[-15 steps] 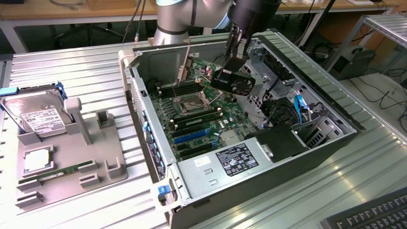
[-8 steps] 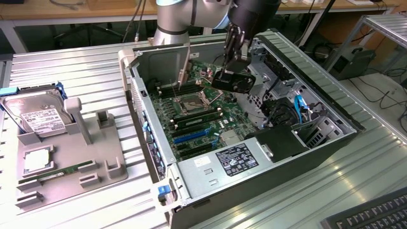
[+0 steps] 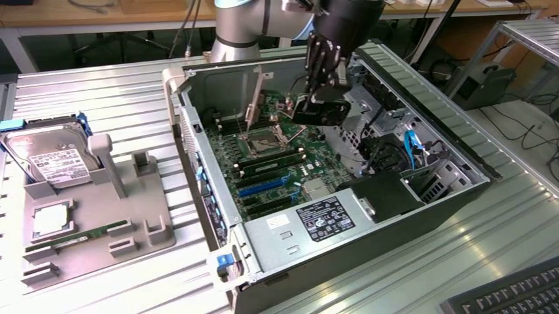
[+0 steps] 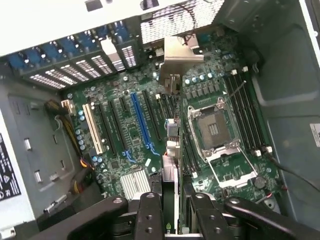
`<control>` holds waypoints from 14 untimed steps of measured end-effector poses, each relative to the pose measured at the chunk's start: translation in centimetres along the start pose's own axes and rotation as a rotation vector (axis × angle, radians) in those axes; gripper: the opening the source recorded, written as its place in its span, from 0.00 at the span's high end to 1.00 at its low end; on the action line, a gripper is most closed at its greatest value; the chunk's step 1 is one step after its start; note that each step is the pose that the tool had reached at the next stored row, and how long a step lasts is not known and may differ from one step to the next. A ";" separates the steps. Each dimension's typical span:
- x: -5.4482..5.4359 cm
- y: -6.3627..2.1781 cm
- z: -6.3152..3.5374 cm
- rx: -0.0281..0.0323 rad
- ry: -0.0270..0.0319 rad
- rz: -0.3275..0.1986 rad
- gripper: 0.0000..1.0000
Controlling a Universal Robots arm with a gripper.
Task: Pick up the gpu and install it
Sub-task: 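Insert the gpu into the slot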
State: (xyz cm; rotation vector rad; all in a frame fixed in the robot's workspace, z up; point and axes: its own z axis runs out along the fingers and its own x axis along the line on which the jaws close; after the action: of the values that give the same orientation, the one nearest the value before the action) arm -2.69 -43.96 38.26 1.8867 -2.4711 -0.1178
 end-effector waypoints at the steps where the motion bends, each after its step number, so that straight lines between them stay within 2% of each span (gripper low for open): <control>1: 0.0 0.00 0.06 0.0006 0.0018 -0.027 0.74; 4: 0.0 -0.01 0.20 0.0028 0.0062 -0.096 0.74; 8: 0.0 -0.04 0.52 0.0043 0.0103 -0.159 0.74; 11: 0.3 -0.10 0.73 0.0051 0.0120 -0.181 0.74; 14: 1.2 -0.03 1.01 0.0135 0.0104 -0.183 0.74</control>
State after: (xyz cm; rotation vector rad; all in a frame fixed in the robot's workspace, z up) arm -3.05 -45.05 37.22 2.1104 -2.2936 -0.0954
